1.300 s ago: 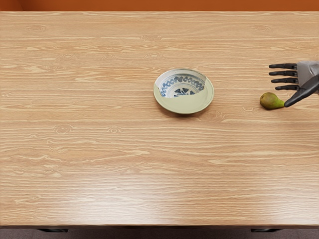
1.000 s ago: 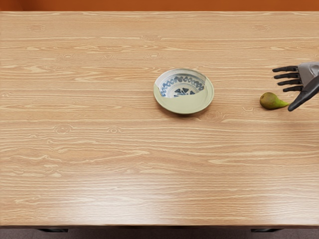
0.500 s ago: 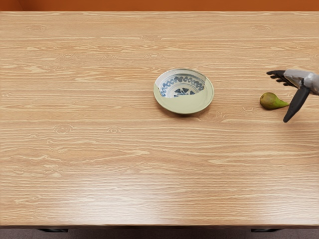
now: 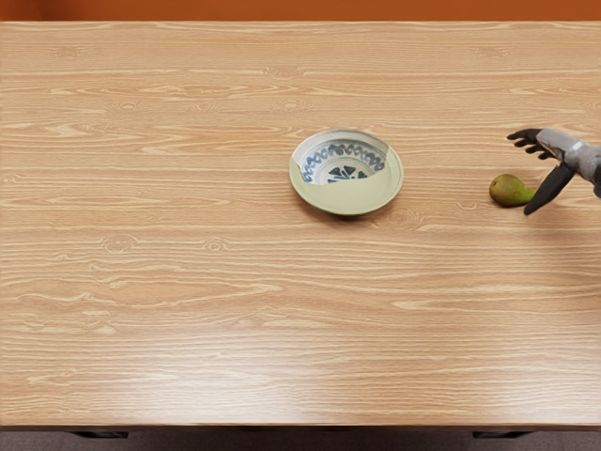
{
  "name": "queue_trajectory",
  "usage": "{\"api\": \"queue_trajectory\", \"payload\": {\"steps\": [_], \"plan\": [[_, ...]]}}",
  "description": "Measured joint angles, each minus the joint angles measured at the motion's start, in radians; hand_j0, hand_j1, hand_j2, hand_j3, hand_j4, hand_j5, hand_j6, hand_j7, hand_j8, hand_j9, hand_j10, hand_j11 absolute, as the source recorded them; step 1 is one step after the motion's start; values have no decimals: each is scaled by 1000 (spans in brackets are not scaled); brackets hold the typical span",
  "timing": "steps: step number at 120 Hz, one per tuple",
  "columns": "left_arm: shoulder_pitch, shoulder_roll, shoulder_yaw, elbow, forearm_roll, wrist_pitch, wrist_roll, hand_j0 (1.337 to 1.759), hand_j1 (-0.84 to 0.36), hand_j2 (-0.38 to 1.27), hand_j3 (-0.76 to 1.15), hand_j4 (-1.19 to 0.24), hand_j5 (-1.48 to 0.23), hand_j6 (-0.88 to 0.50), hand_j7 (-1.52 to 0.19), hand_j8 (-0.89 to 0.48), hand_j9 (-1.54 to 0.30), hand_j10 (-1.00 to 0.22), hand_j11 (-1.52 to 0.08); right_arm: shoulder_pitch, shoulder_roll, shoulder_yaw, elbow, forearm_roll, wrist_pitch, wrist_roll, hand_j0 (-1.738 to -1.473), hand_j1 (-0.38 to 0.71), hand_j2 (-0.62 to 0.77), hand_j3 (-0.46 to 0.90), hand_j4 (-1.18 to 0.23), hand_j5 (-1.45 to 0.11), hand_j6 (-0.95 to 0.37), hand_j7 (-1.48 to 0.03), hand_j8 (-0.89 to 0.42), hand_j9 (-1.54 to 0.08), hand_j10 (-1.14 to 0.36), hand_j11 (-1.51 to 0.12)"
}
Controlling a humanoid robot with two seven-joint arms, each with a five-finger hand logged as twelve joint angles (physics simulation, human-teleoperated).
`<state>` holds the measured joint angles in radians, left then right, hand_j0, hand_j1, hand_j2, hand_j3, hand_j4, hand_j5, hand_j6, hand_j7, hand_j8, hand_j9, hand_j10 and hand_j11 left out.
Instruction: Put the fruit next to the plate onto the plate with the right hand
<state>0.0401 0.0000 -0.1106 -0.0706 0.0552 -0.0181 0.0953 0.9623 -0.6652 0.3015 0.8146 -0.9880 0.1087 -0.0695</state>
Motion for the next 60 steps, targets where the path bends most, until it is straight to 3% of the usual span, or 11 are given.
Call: {"api": "queue_trajectory", "payload": {"steps": [23, 60], "plan": [[0, 0, 0, 0, 0, 0, 0, 1658, 348, 1, 0, -2, -1, -2, -1, -2, -1, -1, -1, -3, 27, -23, -6, 1, -74, 1, -1658, -18, -52, 0, -282, -362, -284, -361, -282, -361, -281, -361], [0, 0, 0, 0, 0, 0, 0, 1658, 348, 1, 0, -2, -1, -2, -1, -2, -1, -1, -1, -7, 48, -59, 1, 2, -89, 6, -1658, 38, -61, 0, -329, -423, -330, -422, -329, -423, -328, -422]]}}
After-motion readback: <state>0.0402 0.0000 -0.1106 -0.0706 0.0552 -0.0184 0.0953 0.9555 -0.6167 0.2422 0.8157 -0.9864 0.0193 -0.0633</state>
